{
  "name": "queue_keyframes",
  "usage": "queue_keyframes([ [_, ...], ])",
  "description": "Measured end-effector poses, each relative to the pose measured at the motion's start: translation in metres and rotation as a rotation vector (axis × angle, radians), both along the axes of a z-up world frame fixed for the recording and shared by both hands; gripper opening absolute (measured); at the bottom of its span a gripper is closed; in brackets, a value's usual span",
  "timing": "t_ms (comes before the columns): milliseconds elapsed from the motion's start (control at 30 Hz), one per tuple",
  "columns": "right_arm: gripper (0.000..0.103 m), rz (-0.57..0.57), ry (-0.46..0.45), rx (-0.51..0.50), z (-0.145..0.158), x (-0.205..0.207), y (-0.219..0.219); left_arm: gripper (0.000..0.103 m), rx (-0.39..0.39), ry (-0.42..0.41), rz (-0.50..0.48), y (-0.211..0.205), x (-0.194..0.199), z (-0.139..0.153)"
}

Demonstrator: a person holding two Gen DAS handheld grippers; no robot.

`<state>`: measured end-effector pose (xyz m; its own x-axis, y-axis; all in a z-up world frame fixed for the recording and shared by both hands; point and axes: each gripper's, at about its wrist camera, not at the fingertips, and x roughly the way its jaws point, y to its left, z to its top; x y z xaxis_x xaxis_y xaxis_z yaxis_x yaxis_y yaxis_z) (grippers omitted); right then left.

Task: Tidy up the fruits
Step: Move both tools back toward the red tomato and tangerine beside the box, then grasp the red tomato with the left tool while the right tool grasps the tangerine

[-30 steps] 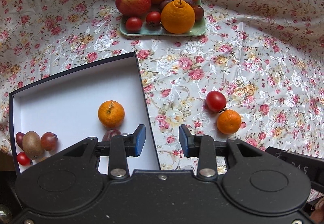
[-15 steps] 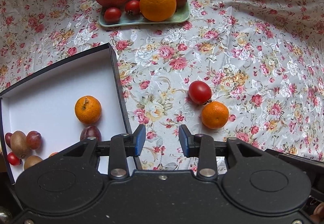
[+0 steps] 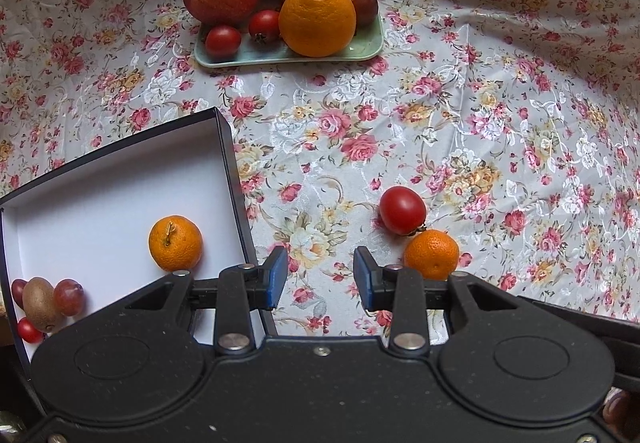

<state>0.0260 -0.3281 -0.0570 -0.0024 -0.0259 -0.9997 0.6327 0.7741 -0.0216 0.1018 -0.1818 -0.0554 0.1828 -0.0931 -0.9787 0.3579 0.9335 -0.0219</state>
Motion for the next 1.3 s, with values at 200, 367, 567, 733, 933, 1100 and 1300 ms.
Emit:
queue_keyframes([
  [200,0.028,0.098,-0.137,-0.092,0.018,0.015,0.019,0.044,-0.007,-0.001,0.011,0.0,0.011,0.001],
  [367,0.028,0.127,-0.173,-0.025,0.014,0.023,0.026,0.044,-0.011,0.004,0.042,0.004,0.022,0.001],
  [567,0.028,0.147,-0.149,0.008,0.002,0.035,0.033,0.044,-0.025,0.015,0.097,0.014,0.035,0.001],
  [733,0.028,0.156,-0.151,0.015,-0.004,0.043,0.039,0.044,-0.033,0.02,0.114,0.02,0.041,0.001],
  [933,0.028,0.163,-0.113,0.008,-0.017,0.053,0.043,0.044,-0.033,0.023,0.111,0.023,0.044,0.001],
  [1100,0.031,0.169,-0.078,-0.008,-0.028,0.062,0.049,0.045,-0.034,0.026,0.118,0.029,0.047,0.0],
  [1300,0.038,0.182,-0.047,-0.079,-0.037,0.07,0.055,0.045,-0.035,0.027,0.13,0.036,0.051,0.0],
])
